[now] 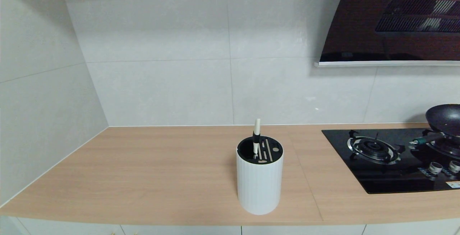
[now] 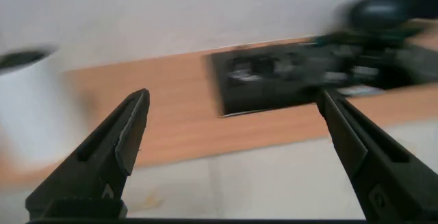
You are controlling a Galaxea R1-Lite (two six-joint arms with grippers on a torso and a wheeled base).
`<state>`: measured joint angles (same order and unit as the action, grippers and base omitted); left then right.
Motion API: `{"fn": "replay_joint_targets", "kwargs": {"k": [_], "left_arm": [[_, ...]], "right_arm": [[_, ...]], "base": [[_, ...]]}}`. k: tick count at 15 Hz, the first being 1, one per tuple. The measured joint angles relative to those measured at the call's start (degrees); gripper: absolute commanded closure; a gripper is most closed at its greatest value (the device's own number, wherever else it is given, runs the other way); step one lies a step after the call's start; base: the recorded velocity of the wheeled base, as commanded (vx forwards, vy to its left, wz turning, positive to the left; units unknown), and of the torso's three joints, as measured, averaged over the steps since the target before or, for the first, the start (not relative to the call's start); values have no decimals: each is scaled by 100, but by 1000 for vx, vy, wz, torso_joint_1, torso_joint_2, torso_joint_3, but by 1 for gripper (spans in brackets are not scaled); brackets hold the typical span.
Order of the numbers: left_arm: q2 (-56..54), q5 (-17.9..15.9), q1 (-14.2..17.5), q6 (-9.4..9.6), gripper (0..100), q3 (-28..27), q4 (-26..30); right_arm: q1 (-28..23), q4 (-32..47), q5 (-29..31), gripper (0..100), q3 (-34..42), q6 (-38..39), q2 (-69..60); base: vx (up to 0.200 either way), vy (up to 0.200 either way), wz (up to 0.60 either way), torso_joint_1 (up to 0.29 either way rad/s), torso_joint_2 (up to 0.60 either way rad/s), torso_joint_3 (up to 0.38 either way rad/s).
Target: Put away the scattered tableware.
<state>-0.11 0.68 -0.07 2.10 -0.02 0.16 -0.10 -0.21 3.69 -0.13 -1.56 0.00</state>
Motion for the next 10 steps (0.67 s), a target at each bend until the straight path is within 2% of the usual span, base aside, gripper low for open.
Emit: {"fn": "replay_joint_targets", "kwargs": {"k": [10], "left_arm": [[0,0,0,-51,0,2,0]], "right_arm": [[0,21,13,0,11,94,0]], "base": [[0,0,0,0,0,0]]}}
